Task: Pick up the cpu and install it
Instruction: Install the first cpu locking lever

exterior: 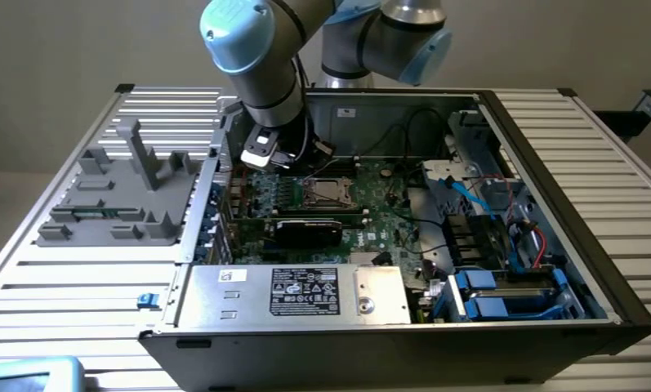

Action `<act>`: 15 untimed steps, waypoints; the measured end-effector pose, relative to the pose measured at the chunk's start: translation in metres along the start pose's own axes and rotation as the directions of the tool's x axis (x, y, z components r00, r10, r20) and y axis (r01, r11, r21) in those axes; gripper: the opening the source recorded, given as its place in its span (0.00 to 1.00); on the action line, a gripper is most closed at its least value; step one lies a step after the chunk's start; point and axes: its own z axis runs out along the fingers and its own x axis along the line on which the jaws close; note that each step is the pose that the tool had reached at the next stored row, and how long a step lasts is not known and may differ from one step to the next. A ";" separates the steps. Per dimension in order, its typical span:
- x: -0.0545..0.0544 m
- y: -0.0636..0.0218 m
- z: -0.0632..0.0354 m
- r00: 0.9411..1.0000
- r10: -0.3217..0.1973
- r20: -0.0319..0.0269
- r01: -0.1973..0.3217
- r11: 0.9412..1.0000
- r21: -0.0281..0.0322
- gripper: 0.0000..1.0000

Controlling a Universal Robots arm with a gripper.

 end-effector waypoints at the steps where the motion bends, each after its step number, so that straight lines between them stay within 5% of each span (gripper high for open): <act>1: 0.000 0.0000 0.0001 1.000 0.000 0.000 0.000 1.000 0.000 0.11; 15: 0.003 -0.0009 0.0007 1.000 0.000 0.001 0.000 1.000 -0.001 0.11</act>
